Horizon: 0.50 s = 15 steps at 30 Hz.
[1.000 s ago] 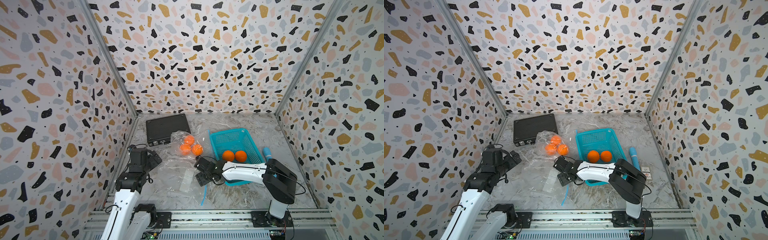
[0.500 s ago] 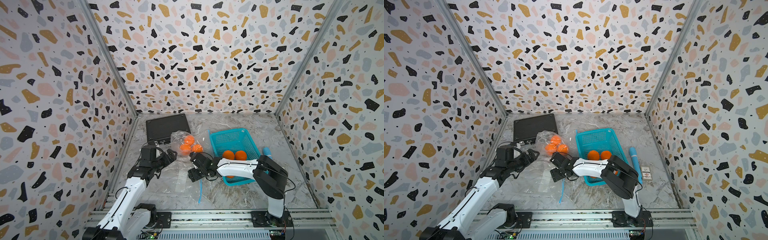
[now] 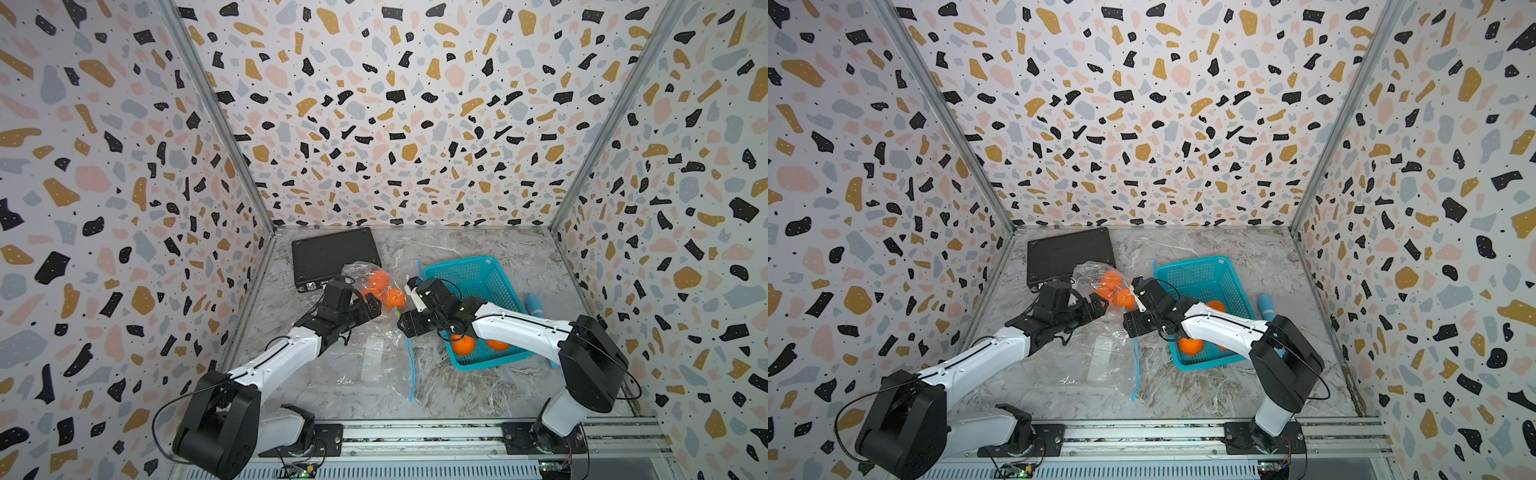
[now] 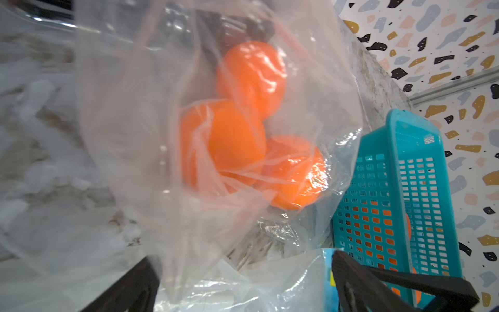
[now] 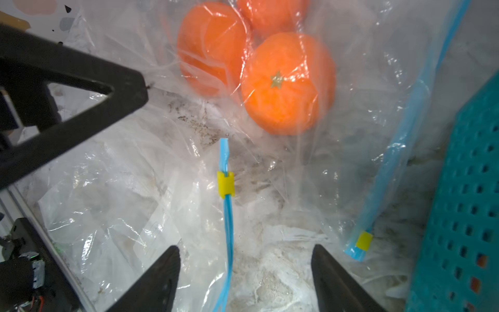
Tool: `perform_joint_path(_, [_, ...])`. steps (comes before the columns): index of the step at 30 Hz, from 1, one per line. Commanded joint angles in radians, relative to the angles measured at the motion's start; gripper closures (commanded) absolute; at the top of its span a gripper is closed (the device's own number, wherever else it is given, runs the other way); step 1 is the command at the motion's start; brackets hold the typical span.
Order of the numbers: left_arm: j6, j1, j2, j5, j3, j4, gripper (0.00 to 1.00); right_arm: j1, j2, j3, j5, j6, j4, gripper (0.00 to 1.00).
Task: Open the zip-top bag and take out the orange
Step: Adjust the basket at the center of the board.
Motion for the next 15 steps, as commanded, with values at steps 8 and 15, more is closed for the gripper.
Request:
perform_joint_path(8, [-0.097, -0.172, -0.069, -0.151, -0.038, 0.212, 0.01, -0.08, 0.016, 0.052, 0.048, -0.07, -0.067, 0.22])
perform_joint_path(15, [-0.13, -0.222, -0.192, -0.322, -0.127, 0.21, 0.0, -0.104, -0.019, 0.041, -0.07, -0.094, -0.033, 0.23])
